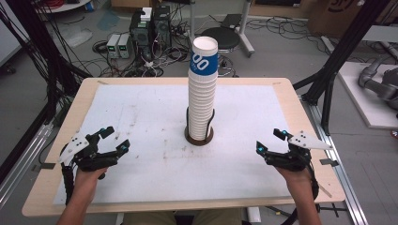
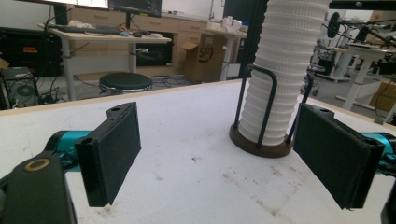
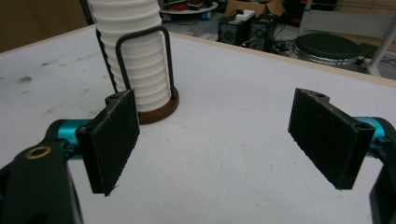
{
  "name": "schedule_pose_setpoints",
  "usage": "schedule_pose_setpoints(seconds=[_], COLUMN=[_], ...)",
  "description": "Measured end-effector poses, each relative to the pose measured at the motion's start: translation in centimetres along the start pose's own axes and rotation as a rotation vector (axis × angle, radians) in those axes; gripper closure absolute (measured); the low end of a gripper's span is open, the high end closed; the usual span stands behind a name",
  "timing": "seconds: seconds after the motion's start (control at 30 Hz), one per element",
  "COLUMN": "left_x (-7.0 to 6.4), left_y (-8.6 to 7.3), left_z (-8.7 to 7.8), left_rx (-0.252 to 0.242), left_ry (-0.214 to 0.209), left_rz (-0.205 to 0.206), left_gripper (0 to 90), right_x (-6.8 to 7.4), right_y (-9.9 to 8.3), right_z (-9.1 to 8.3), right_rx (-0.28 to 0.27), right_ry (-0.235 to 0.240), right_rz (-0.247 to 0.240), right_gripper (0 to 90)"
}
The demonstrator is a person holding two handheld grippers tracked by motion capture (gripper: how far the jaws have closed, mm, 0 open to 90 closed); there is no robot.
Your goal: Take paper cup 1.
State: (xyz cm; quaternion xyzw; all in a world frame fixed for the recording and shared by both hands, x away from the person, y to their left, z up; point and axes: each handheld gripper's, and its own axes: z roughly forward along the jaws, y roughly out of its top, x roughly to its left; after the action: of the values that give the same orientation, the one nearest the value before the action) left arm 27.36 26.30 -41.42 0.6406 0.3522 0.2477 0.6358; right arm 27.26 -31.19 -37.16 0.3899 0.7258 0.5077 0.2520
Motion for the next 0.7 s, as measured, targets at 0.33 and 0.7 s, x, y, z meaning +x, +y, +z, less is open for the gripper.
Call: schedule_pose_setpoints(seconds=[0.33, 0.7], left_x=[-0.6, -0.6], left_y=[0.1, -0.2], left_z=[0.3, 0.5], left_rx=[0.013, 0.018], left_ry=[-0.023, -0.066], left_rz=[-0.034, -0.053], left_gripper=[15.0, 15.1], right_x=[0.9, 1.9], right_y=[6.0, 11.9], right_z=[0.8, 2.6], right_rx=[-0.042, -0.018], right_ry=[0.091, 0.161], right_rz=[-0.047, -0.088], right_gripper=[16.8, 16.8])
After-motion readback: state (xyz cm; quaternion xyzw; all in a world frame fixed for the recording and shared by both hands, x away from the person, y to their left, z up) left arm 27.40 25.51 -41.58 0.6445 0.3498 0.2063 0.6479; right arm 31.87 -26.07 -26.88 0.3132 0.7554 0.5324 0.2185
